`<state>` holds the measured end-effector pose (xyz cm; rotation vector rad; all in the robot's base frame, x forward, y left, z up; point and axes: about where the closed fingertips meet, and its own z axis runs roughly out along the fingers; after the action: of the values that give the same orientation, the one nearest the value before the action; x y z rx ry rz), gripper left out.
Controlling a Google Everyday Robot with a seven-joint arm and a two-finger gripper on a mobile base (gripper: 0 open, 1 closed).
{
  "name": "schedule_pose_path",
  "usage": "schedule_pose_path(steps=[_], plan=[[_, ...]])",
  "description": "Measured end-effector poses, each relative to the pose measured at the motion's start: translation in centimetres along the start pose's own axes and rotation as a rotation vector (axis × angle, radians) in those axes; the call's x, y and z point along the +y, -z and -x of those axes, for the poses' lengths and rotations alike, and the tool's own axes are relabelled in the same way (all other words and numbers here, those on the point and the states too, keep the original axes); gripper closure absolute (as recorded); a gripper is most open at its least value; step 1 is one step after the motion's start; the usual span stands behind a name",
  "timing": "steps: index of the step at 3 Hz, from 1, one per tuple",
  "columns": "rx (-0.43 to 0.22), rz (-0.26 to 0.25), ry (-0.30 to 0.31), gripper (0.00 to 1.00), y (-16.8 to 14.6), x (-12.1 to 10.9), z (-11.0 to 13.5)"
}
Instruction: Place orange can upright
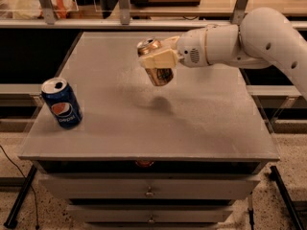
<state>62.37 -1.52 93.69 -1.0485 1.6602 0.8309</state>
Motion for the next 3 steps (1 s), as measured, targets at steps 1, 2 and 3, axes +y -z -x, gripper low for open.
schedule_pose_path(steps=[1,2,3], plan=[[-0.084,0.006,-0.01,1.0,0.9,0.4,-0.3],[-0.164,0.014,-0.011,1.0,1.4,0.9,-0.3],[-0.211,0.01,0.004,1.0,0.8,1.7,-0.4]])
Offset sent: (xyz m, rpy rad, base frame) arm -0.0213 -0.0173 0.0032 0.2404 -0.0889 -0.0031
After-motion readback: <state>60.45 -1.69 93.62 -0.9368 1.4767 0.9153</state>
